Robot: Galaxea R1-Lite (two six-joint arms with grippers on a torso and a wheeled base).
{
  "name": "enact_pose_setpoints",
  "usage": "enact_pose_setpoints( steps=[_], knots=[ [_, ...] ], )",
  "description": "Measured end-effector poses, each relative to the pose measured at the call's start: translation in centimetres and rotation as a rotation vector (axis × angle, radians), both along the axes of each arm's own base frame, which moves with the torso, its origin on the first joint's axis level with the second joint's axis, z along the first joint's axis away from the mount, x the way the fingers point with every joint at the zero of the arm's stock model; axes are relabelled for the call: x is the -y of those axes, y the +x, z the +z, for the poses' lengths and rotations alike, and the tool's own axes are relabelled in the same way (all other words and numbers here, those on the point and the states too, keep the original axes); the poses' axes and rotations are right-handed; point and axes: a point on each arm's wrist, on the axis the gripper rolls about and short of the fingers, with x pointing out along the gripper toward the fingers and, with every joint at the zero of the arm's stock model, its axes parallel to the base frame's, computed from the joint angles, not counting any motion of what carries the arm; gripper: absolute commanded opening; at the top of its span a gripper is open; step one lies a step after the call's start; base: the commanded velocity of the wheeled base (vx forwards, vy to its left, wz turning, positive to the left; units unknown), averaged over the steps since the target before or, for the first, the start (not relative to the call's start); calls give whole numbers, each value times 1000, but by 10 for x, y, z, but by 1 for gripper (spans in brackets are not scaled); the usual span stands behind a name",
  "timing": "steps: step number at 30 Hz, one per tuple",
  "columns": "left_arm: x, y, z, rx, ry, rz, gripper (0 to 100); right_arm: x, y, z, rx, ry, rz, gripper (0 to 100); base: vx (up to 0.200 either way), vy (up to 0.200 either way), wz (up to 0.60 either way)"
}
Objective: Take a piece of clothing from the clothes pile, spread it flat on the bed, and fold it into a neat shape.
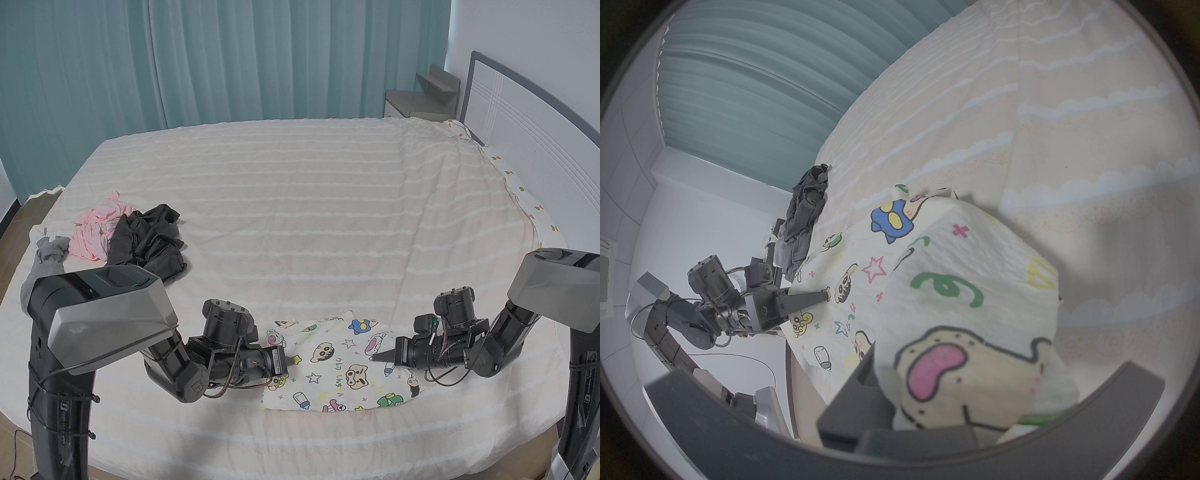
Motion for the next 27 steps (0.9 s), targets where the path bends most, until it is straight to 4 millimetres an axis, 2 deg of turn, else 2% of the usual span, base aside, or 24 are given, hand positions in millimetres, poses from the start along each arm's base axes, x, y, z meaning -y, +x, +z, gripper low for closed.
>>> enact_pose_setpoints(
  steps=[5,27],
  knots=[
    [-1,0,8,7,-4,4,0,0,-1,2,2,1,0,0,0,0,0],
    [-7,-6,14,14,0,8,0,-4,-2,9,-7,26,-11,0,0,200,0]
  ],
)
